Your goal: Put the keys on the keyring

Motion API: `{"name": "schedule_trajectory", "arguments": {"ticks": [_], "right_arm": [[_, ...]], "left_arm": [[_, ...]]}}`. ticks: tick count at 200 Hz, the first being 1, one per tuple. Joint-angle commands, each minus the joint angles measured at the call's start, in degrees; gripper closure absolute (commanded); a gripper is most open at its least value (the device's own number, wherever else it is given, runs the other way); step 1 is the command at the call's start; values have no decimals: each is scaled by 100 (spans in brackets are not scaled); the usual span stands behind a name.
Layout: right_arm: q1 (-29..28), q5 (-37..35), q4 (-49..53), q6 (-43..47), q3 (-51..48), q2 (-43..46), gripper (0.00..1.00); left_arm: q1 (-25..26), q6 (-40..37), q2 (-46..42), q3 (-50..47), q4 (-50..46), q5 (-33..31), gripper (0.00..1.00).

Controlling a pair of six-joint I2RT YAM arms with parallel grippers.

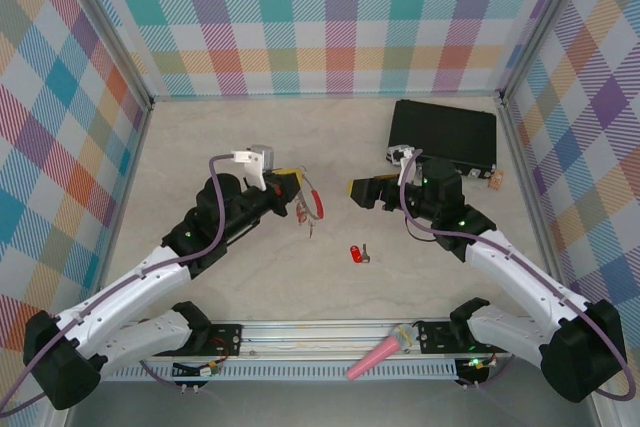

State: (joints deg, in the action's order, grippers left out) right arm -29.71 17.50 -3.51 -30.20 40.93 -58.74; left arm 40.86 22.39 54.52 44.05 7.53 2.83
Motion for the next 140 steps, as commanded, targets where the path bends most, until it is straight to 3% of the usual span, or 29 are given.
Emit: {"name": "schedule_trajectory", "arguments": {"ticks": [1, 72, 111, 140], "right_arm": [[-26, -2, -59, -101, 13, 159, 1], [-26, 52, -117, -74, -93, 288, 1], [-26, 1, -70, -33, -128, 341, 1], [-26, -245, 377, 226, -53, 338, 1]], "left_arm": [[-10, 866, 76, 371, 94, 30, 100], [-202, 1912, 218, 357, 418, 246, 100], [-219, 1793, 187, 369, 281, 149, 100], [-219, 1151, 130, 309, 127, -10, 100]]}}
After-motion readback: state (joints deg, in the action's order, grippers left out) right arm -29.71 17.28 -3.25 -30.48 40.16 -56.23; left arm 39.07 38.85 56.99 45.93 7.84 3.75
